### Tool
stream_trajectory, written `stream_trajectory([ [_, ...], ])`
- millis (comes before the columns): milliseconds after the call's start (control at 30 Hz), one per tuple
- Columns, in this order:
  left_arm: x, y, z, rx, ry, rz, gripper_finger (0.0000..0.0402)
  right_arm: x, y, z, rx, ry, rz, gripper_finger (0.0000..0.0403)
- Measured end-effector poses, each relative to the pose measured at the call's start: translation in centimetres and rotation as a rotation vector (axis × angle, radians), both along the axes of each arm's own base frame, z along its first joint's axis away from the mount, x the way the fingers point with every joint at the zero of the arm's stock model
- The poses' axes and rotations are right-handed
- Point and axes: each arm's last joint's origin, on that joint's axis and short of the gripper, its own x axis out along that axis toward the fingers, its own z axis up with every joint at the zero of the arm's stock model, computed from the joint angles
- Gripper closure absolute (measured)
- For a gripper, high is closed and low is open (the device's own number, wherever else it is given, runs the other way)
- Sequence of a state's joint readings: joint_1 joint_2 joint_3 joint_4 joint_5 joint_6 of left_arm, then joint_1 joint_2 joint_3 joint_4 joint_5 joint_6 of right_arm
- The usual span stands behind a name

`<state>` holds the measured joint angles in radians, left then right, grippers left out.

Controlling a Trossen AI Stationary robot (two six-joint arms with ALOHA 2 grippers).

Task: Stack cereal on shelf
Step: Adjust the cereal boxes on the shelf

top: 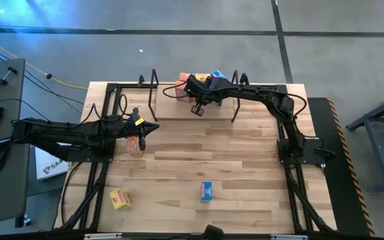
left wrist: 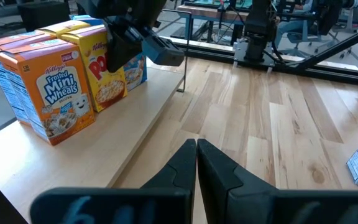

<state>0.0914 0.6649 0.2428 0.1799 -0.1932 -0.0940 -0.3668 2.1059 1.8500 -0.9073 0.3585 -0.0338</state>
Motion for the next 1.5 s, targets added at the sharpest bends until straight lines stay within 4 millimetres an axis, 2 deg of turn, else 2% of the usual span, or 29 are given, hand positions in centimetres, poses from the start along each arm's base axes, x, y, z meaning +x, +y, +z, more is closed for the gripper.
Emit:
stream_trajectory([
  [233,0.0,0.0,0.0,0.0,0.0,0.0,0.0394,0.1,0.4,0.1,-0.005,0.014,0.033,0.0403],
  [367,0.0,0.0,0.0,0.0,0.0,0.0,0.0394,-0.1,2.0,0.9,0.019,0.034,0.08,0.0403],
  [467,0.0,0.0,0.0,0.0,0.002,0.0,0.0394,-0.9,3.1,3.0,0.016,0.009,0.101,0.0403],
  [533,0.0,0.0,0.0,0.0,0.002,0.0,0.0394,-1.8,3.3,5.2,-0.003,-0.041,0.097,0.0403],
  [667,0.0,0.0,0.0,0.0,0.001,0.0,0.0394,-4.6,1.5,9.1,-0.028,-0.179,-0.027,0.0403],
  [767,0.0,0.0,0.0,-0.004,-0.001,0.001,0.0394,-6.8,-1.3,10.1,0.003,-0.241,-0.166,0.0394],
  [867,0.0,0.0,0.0,-0.006,-0.003,0.001,0.0394,-8.5,-3.9,9.9,0.078,-0.253,-0.231,0.0363],
  [967,0.0,0.0,0.0,-0.005,-0.004,0.001,0.0394,-9.3,-5.9,9.1,0.119,-0.255,-0.268,0.031],
  [1133,0.0,0.0,0.1,-0.005,-0.007,0.001,0.0394,-10.0,-7.6,8.4,0.146,-0.254,-0.305,0.0209],
  [1233,0.0,0.0,0.1,-0.005,-0.008,0.001,0.0394,-9.8,-8.1,7.7,0.17,-0.251,-0.319,0.0164],
  [1333,0.0,0.0,0.1,-0.005,-0.007,0.002,0.0394,-9.4,-8.4,6.8,0.184,-0.233,-0.322,0.0145],
  [1500,0.0,0.0,0.0,-0.005,-0.007,0.002,0.0394,-9.4,-9.0,5.9,0.172,-0.206,-0.341,0.0142],
])
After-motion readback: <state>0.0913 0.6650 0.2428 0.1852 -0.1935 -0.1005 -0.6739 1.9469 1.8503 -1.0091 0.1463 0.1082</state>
